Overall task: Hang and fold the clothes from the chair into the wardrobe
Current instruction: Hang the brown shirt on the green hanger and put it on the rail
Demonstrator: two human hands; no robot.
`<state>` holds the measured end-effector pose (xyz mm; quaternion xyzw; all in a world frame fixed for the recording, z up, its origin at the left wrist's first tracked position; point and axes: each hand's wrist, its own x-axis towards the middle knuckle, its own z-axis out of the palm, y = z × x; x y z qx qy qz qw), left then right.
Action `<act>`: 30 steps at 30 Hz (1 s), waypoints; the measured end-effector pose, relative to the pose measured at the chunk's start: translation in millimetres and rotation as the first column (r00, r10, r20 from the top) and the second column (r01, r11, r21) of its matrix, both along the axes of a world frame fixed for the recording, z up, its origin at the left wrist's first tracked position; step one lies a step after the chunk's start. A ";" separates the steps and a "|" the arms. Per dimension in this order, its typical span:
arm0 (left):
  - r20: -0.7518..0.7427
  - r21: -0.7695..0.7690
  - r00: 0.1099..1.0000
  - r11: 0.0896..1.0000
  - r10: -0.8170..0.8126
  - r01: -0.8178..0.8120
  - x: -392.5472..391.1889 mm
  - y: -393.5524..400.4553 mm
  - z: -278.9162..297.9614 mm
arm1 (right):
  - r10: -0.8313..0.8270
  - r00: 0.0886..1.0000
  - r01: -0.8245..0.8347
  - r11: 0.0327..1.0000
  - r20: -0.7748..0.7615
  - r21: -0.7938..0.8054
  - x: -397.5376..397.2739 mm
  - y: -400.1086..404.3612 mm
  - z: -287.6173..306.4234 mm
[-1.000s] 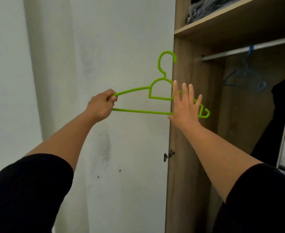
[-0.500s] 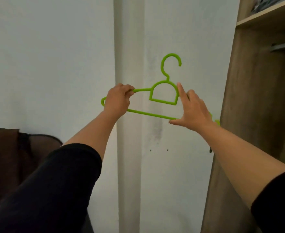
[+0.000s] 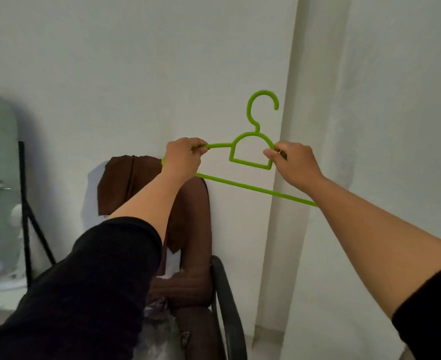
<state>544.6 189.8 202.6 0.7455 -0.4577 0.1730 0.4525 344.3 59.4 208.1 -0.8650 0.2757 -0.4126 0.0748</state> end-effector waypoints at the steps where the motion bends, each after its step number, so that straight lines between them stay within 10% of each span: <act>1: -0.004 0.003 1.000 1.000 0.018 -0.018 11.5 10.4 -0.3 | 0.016 1.000 -0.016 1.000 -0.002 -0.003 13.6 7.3 0.1; 15: -0.054 0.222 0.983 0.962 0.177 -0.161 205.7 72.1 -36.9 | -0.093 0.992 0.083 0.990 0.084 0.114 198.4 36.7 -44.8; 30: -0.137 0.553 0.972 0.829 0.190 -0.084 348.1 -105.6 -84.8 | -0.108 0.994 0.101 0.970 0.021 0.221 363.8 -104.3 -109.4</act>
